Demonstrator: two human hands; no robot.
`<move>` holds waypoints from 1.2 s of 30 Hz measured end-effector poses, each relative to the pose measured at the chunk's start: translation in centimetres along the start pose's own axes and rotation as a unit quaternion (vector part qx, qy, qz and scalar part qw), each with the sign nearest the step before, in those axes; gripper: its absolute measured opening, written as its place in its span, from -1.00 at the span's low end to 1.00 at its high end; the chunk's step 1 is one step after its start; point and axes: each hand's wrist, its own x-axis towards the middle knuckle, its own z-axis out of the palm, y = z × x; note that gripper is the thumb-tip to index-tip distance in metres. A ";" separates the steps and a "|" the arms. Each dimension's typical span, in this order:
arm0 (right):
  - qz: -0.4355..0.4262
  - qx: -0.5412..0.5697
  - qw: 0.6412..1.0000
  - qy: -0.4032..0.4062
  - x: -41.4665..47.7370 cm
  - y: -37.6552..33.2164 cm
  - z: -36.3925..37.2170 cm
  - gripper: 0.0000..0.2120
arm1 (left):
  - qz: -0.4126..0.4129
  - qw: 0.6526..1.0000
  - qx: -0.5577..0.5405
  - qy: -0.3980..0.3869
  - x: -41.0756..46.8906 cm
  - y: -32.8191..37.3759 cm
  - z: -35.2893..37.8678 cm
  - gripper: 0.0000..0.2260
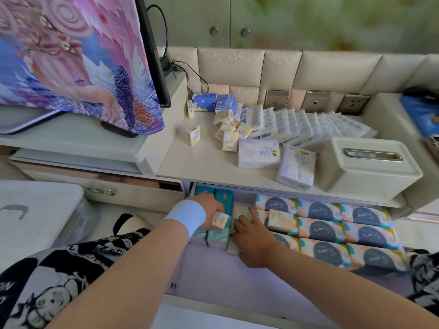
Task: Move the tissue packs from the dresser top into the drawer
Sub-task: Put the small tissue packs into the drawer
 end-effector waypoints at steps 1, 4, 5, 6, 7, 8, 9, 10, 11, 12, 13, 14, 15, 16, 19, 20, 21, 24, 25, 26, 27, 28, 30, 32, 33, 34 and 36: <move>0.018 -0.006 1.000 -0.008 0.1 -0.1 -0.1 -0.58 | 0.000 1.000 -0.001 0.000 0.0 0.0 0.0 -0.54; 0.069 0.000 0.998 -0.013 0.3 -0.1 0.3 -0.65 | -0.001 1.000 -0.003 -0.003 0.0 0.2 0.0 -0.53; 0.075 0.015 0.997 -0.003 0.3 0.1 0.5 -0.65 | -0.003 1.000 -0.002 -0.004 0.0 0.3 0.0 -0.53; 0.074 0.032 0.997 0.013 0.2 0.3 0.8 -0.64 | -0.004 1.000 -0.003 -0.002 0.0 0.4 -0.1 -0.54; 0.071 0.055 0.995 0.033 0.1 0.5 1.1 -0.64 | -0.005 1.000 -0.009 0.001 0.0 0.5 -0.1 -0.55; 0.076 0.086 0.992 0.061 -0.1 0.8 1.1 -0.64 | -0.004 1.000 -0.018 0.008 0.0 0.7 -0.1 -0.57; 0.088 0.123 0.984 0.094 -0.3 1.0 0.9 -0.64 | -0.003 0.999 -0.034 0.017 0.0 0.9 -0.1 -0.60; 0.107 0.163 0.972 0.129 -0.5 1.4 0.6 -0.63 | 0.000 0.998 -0.054 0.031 0.2 1.1 -0.1 -0.65; 0.128 0.208 0.957 0.158 -0.7 1.8 0.2 -0.62 | 0.000 0.995 -0.082 0.048 0.3 1.5 -0.1 -0.73; 0.146 0.252 0.940 0.180 -0.9 2.2 -0.2 -0.60 | -0.002 0.991 -0.115 0.068 0.4 1.9 -0.2 -0.79; 0.160 0.290 0.923 0.196 -1.0 2.7 -0.5 -0.60 | -0.007 0.986 -0.147 0.084 0.5 2.2 -0.3 -0.81; 0.172 0.325 0.907 0.205 -1.2 3.0 -0.9 -0.59 | -0.009 0.981 -0.171 0.095 0.6 2.6 -0.4 -0.81; 0.182 0.362 0.890 0.209 -1.4 3.3 -1.2 -0.58 | -0.010 0.977 -0.186 0.100 0.6 2.9 -0.6 -0.81; 0.190 0.398 0.873 0.209 -1.6 3.6 -1.6 -0.57 | -0.009 0.976 -0.193 0.104 0.6 3.2 -0.6 -0.81; 0.171 0.426 0.869 0.187 -2.1 3.9 -2.4 -0.65 | 0.000 0.972 -0.210 0.111 0.8 3.8 -0.3 -0.74; 0.158 0.397 0.887 0.171 -2.2 3.8 -2.4 -0.67 | 0.007 0.971 -0.211 0.108 0.8 3.9 -0.1 -0.65; 0.150 0.360 0.908 0.154 -2.2 3.8 -2.2 -0.69 | 0.016 0.973 -0.209 0.101 0.8 3.8 0.2 -0.55; 0.133 0.236 0.956 0.110 -1.9 3.5 -1.1 -0.69 | 0.037 0.991 -0.100 0.084 0.6 3.0 0.9 -0.36; 0.127 0.201 0.966 0.097 -1.7 3.4 -0.8 -0.69 | 0.035 0.995 -0.051 0.081 0.6 2.7 1.1 -0.35; 0.124 0.171 0.974 0.085 -1.4 3.2 -0.8 -0.69 | 0.031 0.996 -0.024 0.078 0.6 2.4 1.4 -0.36; 0.121 0.145 0.979 0.075 -1.1 3.0 -0.8 -0.68 | 0.026 0.997 -0.019 0.073 0.7 2.2 1.5 -0.36; 0.119 0.123 0.983 0.067 -0.8 2.9 -1.1 -0.68 | 0.023 0.997 -0.022 0.069 0.7 2.1 1.5 -0.37; 0.114 0.092 0.988 0.058 -0.1 2.8 -1.7 -0.68 | 0.022 0.997 -0.020 0.070 0.8 2.0 1.5 -0.37; 0.100 0.072 0.991 0.053 0.3 3.3 -2.2 -0.67 | 0.022 0.997 -0.015 0.074 0.9 1.9 1.5 -0.35; 0.090 0.061 0.993 0.047 0.4 3.7 -2.4 -0.66 | 0.023 0.997 -0.015 0.075 1.0 1.8 1.6 -0.34; 0.082 0.047 0.995 0.035 0.5 4.0 -2.5 -0.67 | 0.023 0.997 -0.015 0.076 1.1 1.7 1.6 -0.33; 0.076 0.017 0.997 0.016 0.7 4.2 -2.5 -0.68 | 0.023 0.997 -0.012 0.073 1.2 1.5 1.6 -0.32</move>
